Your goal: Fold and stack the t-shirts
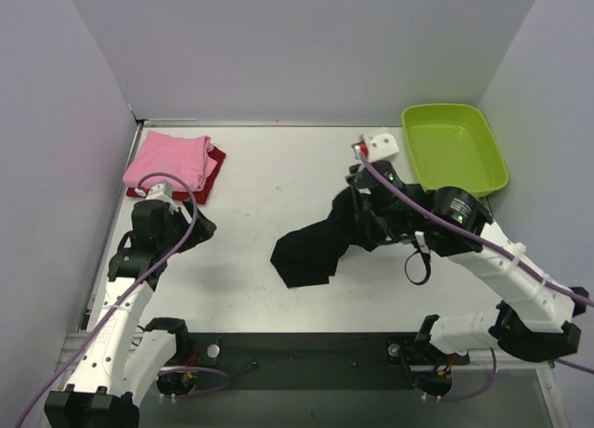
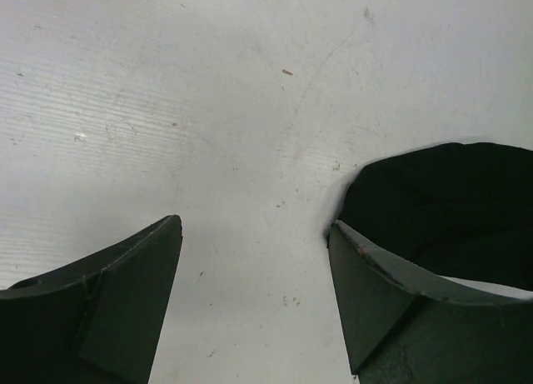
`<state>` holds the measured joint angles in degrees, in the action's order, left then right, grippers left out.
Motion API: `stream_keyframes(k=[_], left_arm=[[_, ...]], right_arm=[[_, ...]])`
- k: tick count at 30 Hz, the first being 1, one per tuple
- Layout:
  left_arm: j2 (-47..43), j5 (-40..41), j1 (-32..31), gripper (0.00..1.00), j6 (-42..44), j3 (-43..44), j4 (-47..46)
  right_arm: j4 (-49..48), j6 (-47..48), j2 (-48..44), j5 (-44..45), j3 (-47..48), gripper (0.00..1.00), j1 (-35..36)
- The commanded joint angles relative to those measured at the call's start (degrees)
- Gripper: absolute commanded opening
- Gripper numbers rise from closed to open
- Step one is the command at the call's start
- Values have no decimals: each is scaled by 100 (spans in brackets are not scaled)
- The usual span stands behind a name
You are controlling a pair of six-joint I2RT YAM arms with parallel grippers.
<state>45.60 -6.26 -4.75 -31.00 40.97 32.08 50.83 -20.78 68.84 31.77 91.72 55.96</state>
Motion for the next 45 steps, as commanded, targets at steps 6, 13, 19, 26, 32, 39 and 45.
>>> stream_keyframes(k=[6,13,19,26,32,39,45], left_arm=[[-201,-209,18,80,-143,-98,-395],[-254,-297,36,80,-125,-177,-439],[-236,-332,27,80,-81,-168,-483],[-368,-279,36,80,15,-133,-404],[-246,-332,19,80,-46,-151,-553],[352,-412,-218,74,-292,-318,-992],[1467,579,-1226,66,-599,-55,-1133]], right_arm=[[-942,1321,1905,-1259,4658,0,1022],[-3174,1400,667,-1228,3013,0,1030],[-3124,1498,16,1485,1083,0,1004],[-822,-698,-537,1583,-1468,93,-470],[-416,-789,-784,1174,-1737,100,-771],[-705,-463,-600,734,-1332,100,-465],[-1083,-506,-398,646,-1648,100,-279]])
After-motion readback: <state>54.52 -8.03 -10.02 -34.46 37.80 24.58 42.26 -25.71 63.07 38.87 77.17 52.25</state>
